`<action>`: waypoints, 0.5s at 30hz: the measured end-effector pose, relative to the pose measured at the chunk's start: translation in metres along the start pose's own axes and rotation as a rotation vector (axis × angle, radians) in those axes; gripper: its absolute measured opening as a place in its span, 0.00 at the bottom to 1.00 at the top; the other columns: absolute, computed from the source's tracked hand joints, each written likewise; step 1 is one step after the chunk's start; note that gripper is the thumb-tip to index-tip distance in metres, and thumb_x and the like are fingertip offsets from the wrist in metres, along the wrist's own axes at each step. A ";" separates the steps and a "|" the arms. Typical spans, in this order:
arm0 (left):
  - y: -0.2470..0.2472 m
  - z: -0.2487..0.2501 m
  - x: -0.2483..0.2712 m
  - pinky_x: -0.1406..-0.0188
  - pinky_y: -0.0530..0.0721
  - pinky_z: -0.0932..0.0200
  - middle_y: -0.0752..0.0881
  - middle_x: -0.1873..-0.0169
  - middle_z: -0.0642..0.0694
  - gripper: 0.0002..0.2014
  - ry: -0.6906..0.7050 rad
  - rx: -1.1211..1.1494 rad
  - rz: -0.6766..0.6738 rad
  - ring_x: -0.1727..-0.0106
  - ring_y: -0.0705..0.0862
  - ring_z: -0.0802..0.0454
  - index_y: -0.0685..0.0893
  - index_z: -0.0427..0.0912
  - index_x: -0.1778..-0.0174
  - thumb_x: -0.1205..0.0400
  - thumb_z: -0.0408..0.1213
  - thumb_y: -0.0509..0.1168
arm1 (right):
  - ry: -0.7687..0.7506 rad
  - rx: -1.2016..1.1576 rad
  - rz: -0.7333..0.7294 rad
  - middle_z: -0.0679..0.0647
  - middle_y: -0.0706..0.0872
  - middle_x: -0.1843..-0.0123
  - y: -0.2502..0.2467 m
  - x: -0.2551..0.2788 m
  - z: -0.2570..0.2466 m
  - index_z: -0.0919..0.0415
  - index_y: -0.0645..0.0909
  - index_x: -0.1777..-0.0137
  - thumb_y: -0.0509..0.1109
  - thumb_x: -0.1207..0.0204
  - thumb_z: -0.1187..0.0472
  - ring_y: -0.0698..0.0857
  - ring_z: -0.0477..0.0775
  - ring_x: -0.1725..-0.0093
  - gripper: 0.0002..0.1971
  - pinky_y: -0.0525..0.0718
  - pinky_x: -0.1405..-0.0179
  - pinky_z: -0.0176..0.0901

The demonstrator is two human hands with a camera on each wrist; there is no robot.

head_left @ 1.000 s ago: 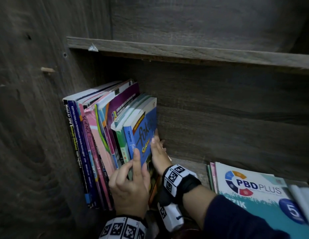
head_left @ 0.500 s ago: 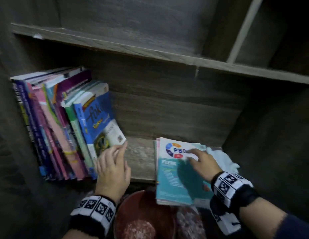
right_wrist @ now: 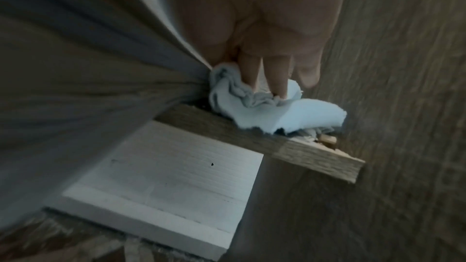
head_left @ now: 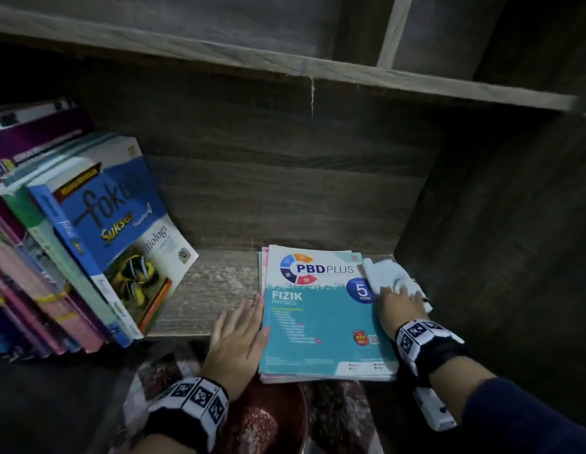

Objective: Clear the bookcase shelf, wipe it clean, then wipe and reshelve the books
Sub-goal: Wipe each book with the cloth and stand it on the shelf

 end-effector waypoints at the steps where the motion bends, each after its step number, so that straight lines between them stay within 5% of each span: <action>1: 0.000 0.000 0.001 0.20 0.28 0.56 0.42 0.17 0.66 0.46 0.006 0.008 -0.004 0.18 0.34 0.66 0.30 0.59 0.19 0.35 0.70 0.07 | 0.003 0.034 0.007 0.62 0.73 0.26 -0.002 0.000 0.001 0.56 0.70 0.28 0.46 0.17 0.61 0.65 0.65 0.23 0.21 0.54 0.20 0.66; 6: 0.002 0.000 0.001 0.22 0.27 0.59 0.45 0.18 0.68 0.43 0.040 0.036 0.008 0.18 0.36 0.67 0.32 0.59 0.18 0.30 0.68 0.10 | -0.063 -0.161 0.385 0.59 0.86 0.43 -0.063 0.020 -0.003 0.60 0.77 0.34 0.52 0.15 0.60 0.81 0.61 0.36 0.16 0.56 0.20 0.61; 10: 0.003 -0.001 -0.001 0.21 0.28 0.58 0.44 0.19 0.68 0.43 0.050 0.036 0.014 0.18 0.36 0.67 0.32 0.59 0.18 0.31 0.68 0.10 | -0.379 0.015 0.109 0.55 0.85 0.39 -0.047 0.048 -0.040 0.44 0.78 0.40 0.59 0.18 0.46 0.78 0.60 0.31 0.12 0.65 0.25 0.55; 13: 0.002 0.000 -0.001 0.21 0.27 0.59 0.43 0.19 0.69 0.41 0.066 0.059 0.023 0.18 0.36 0.68 0.33 0.59 0.18 0.28 0.68 0.13 | -0.407 0.013 -0.183 0.54 0.56 0.14 -0.013 0.047 -0.045 0.40 0.56 0.18 0.42 0.24 0.26 0.53 0.60 0.15 0.36 0.51 0.18 0.62; 15: 0.000 0.001 0.000 0.22 0.27 0.59 0.41 0.20 0.70 0.37 0.068 0.060 0.029 0.19 0.34 0.69 0.33 0.59 0.17 0.25 0.65 0.16 | -0.398 -0.011 -0.186 0.51 0.37 0.14 -0.011 0.038 -0.051 0.37 0.41 0.16 0.41 0.20 0.31 0.36 0.61 0.16 0.33 0.39 0.18 0.61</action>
Point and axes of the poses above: each hand's wrist, its own x-axis away from the middle knuckle, its own y-axis out of the palm, z = x × y, the point moved 8 cm from there along -x, towards the middle knuckle
